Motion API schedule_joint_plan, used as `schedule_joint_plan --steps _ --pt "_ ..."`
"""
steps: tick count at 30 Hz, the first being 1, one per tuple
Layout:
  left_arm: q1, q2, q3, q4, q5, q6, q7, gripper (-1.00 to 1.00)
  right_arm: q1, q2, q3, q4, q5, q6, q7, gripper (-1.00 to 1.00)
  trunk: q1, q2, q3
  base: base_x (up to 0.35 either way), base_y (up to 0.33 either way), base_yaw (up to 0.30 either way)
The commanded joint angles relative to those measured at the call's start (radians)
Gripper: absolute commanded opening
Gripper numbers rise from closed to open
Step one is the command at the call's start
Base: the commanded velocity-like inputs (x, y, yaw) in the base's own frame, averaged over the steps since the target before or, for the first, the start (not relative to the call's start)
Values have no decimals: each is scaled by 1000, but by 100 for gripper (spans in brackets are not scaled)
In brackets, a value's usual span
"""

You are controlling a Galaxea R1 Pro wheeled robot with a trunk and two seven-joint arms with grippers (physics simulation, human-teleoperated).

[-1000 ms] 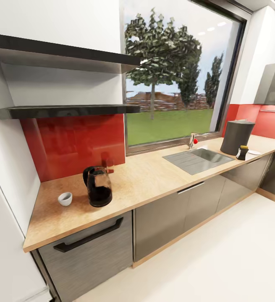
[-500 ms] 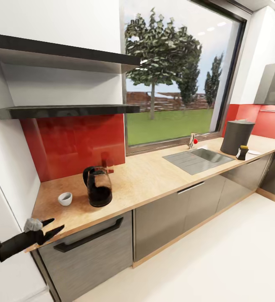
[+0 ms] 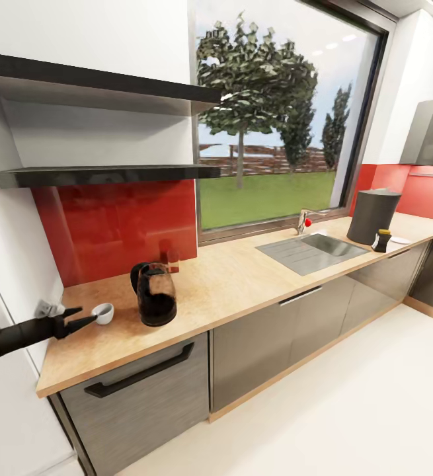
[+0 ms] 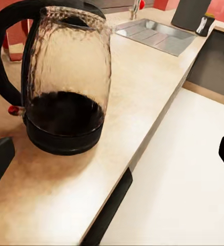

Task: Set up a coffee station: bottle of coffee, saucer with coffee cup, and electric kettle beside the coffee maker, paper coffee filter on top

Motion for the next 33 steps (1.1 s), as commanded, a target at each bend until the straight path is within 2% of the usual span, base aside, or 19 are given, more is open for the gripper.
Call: schedule_joint_plan --steps 1,5,12,33 --pt "0 -1 2 -1 -16 9 -4 100 0 -1 6 1 -11 -3 3 100 0 -1 0 0 0 0" --pt "3 -1 0 -1 -36 3 11 100 0 -2 5 3 -11 -3 3 100 0 -1 0 12 0 0" --pt "3 -3 0 -1 -40 0 68 100 0 -3 5 6 -11 -3 3 100 0 -1 0 260 63 0" --pt "2 -6 -1 -2 -35 -4 72 100 0 -3 8 7 -11 -2 3 100 0 -1 0 119 48 0"
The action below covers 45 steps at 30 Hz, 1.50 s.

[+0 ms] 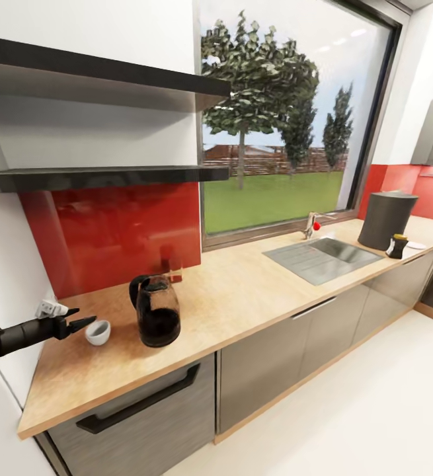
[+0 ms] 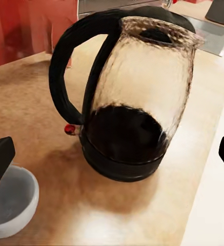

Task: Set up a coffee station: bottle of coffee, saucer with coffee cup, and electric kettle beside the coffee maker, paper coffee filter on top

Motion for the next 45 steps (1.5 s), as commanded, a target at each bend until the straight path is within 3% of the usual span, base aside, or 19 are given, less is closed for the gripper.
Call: schedule_joint_plan --steps 1,11,16,23,32,40,45 --pt "-1 -1 3 -1 -6 10 -7 100 0 -1 6 1 -10 -3 3 100 1 -1 0 252 1 0" --pt "-1 -2 4 -1 -7 10 -5 100 0 -9 5 49 -10 -3 2 100 1 -1 0 192 0 0" --pt "-1 -3 5 3 -5 10 34 100 0 -14 6 69 -9 -4 1 100 1 -1 0 75 -5 0" --pt "-1 -4 7 10 -8 7 43 100 0 -13 7 70 -9 -4 1 100 1 -1 0 95 -14 0" --pt "1 -8 6 40 -10 -33 100 100 0 -13 8 71 -9 -3 1 100 1 -1 0 146 0 0" --pt "2 -10 6 64 -10 -36 102 100 0 -13 8 71 -9 -3 1 100 1 -1 0 77 0 0" --pt "2 -10 7 88 -10 -80 109 100 0 -13 8 71 -9 -3 1 100 1 -1 0 235 0 0"
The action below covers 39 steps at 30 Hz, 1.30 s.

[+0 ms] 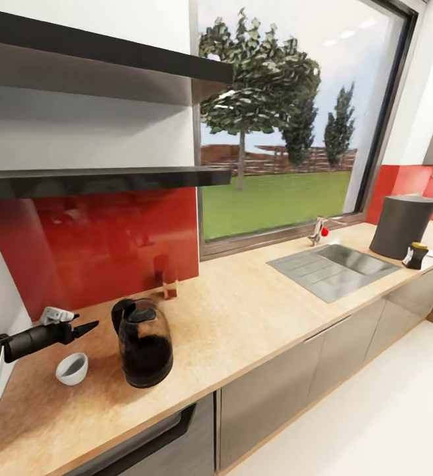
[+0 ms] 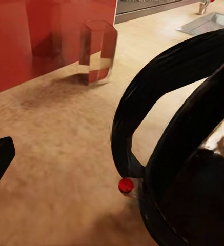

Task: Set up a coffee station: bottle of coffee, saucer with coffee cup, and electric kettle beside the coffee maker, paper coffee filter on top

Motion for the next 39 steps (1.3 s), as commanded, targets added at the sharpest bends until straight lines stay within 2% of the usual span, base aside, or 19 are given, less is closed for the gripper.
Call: schedule_joint_plan --steps 1,11,15,19,39 --pt "-1 -1 4 0 -5 7 -5 100 0 -1 8 1 -10 -3 3 100 1 -1 0 160 0 0" --pt "-2 -2 3 2 -7 1 -1 100 0 -1 8 1 -10 -3 3 100 1 -1 0 164 0 0" --pt "-2 -5 3 3 -33 0 -1 100 0 -1 8 1 -10 -3 3 100 1 -1 0 191 0 0" --pt "-1 -21 4 4 -54 -2 -2 100 0 -1 8 1 -10 -3 3 100 1 -1 0 21 0 0" --pt "12 -22 1 5 -57 -2 -4 100 0 -1 8 1 -10 -3 3 100 1 -1 0 0 0 0"
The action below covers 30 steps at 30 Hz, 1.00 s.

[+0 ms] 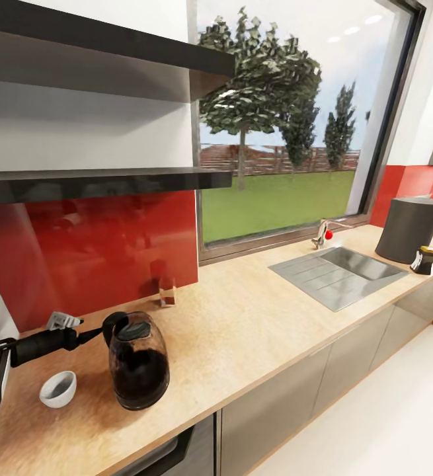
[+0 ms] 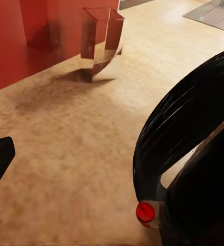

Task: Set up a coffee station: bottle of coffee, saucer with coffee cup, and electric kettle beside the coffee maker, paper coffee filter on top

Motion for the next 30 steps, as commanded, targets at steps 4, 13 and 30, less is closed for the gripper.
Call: schedule_joint_plan --steps 4,13,30 --pt "21 -1 5 -2 -5 10 -5 100 0 -1 8 1 -10 -3 3 100 0 -1 0 0 0 0" --pt "27 -11 6 -2 -4 9 -5 100 0 -1 8 6 -10 -4 3 100 0 -1 0 0 0 0" --pt "27 -22 7 -3 -4 9 -5 100 0 -1 8 7 -10 -3 3 100 0 -1 0 50 0 0"
